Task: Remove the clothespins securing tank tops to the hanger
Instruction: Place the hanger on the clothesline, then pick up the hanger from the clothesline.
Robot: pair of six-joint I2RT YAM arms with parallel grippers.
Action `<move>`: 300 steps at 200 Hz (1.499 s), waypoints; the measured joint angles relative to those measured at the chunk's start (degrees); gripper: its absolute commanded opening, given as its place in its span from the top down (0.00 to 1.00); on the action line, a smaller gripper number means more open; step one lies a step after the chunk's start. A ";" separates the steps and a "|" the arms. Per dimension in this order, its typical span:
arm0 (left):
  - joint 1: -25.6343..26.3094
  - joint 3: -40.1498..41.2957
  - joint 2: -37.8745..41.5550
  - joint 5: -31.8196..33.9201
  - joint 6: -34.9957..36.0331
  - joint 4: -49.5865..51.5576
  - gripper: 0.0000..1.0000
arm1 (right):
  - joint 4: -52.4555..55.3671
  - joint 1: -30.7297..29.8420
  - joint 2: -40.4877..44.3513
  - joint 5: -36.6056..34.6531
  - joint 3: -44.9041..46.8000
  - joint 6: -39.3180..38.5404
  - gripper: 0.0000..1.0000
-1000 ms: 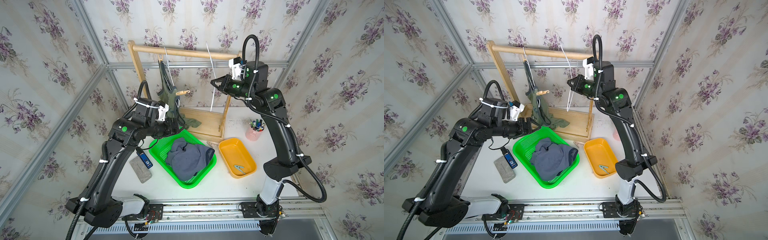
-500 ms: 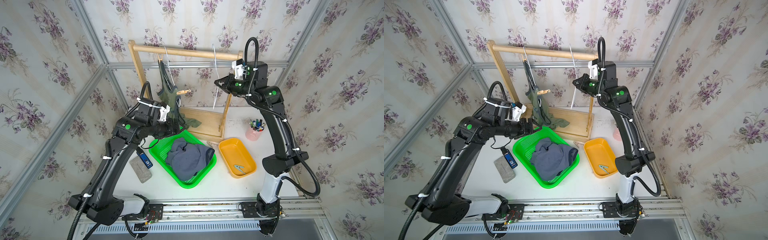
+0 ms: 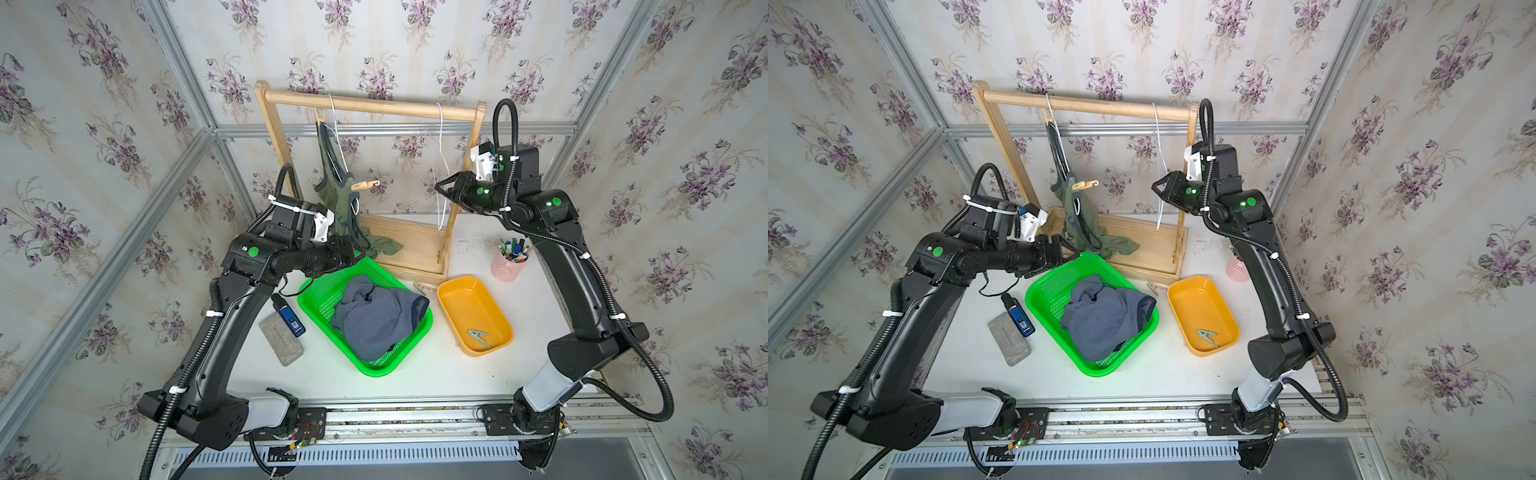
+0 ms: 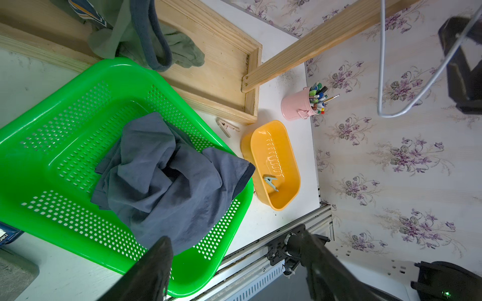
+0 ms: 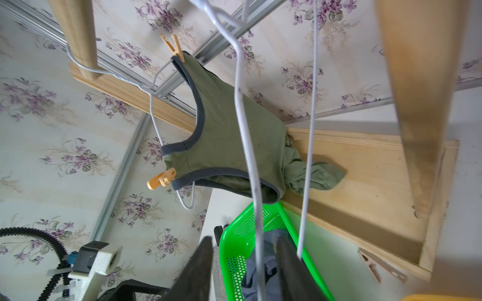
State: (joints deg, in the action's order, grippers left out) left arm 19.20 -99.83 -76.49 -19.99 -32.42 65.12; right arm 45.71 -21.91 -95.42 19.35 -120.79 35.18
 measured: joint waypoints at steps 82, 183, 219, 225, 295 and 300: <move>-14.73 1.42 -1.05 -3.10 0.50 2.78 0.20 | 10.36 -16.55 4.15 -11.30 -8.28 -6.67 0.41; -18.97 4.72 -0.20 -4.09 -1.07 3.41 0.19 | 2.25 -28.30 -13.75 -20.02 -12.48 -5.14 0.38; -18.97 6.93 1.70 -4.50 -1.86 3.56 0.19 | -4.98 -25.20 -17.66 -21.46 -12.70 -5.11 0.38; -18.97 7.13 1.97 -4.68 -2.01 3.61 0.19 | -6.29 -24.74 -18.36 -21.53 -12.90 -5.14 0.38; -19.02 8.72 3.61 -5.99 -2.82 3.89 0.19 | -14.08 -23.45 -28.61 -19.76 -23.08 -5.31 0.44; -19.02 8.81 3.65 -6.08 -2.84 3.91 0.19 | -14.32 -23.43 -29.07 -19.76 -23.26 -5.31 0.46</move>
State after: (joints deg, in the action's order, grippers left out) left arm 0.19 -91.02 -72.84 -26.06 -35.27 69.04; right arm 31.40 -45.34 -124.49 -0.40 -144.05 29.87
